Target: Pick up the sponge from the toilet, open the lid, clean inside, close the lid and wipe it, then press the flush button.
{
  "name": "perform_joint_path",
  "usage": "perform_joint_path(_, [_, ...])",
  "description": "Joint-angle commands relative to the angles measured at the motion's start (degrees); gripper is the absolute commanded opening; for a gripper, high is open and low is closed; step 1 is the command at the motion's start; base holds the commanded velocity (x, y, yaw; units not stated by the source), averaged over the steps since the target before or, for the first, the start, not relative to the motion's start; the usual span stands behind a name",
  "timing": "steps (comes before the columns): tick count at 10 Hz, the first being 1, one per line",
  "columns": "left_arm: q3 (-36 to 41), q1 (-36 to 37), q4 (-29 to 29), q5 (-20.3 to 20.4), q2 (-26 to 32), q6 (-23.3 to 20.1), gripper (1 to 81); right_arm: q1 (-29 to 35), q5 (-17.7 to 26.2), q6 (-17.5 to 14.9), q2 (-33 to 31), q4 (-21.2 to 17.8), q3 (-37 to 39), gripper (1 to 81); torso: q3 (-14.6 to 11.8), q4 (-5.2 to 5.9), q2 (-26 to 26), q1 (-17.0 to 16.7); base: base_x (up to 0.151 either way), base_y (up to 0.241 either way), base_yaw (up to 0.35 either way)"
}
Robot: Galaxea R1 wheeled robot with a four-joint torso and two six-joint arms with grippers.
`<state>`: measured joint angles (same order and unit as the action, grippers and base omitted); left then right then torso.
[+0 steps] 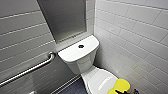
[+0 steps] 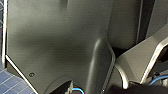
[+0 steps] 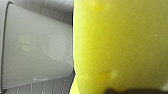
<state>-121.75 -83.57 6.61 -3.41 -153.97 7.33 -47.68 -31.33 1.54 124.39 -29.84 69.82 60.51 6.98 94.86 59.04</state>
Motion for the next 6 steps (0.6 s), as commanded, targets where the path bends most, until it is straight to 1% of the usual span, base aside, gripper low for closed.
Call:
perform_joint_path(1, [-0.77, -0.42, -0.10, -5.02, -0.02, -0.30, 81.1, 11.49, 6.89, -0.13, 0.09, -5.13, 2.50, 1.0, 0.00, 0.00, 0.00, 0.00, 0.000, 0.000, 0.000])
perform_joint_path(3, [-1.91, -0.42, -0.02, -5.54, -1.26, -0.30, 81.1, 16.06, 7.69, -0.13, 1.67, -8.46, 5.22, 1.0, 0.00, 0.00, 0.00, 0.00, 0.000, 0.000, 0.000])
perform_joint_path(4, [-2.09, -0.42, -0.02, -6.34, -1.52, -0.30, 81.1, 18.08, 9.09, -0.13, 2.47, -9.18, 6.02, 1.0, 0.00, -1.95, 0.00, 0.00, 0.000, 0.000, 0.000])
perform_joint_path(5, [-2.09, -0.42, -0.02, -6.43, -1.70, -0.30, 81.1, 18.54, 10.06, -0.04, 3.78, -9.71, 7.08, 1.0, 0.00, -3.24, 0.02, 0.00, 0.000, 0.000, 0.000])
perform_joint_path(6, [-2.09, -0.42, -0.02, -6.43, -1.88, -0.30, 81.1, 18.36, 10.14, -0.13, 5.80, -10.06, 9.35, 1.0, -1.41, -4.91, 0.02, 0.00, 0.000, 0.000, 0.000])
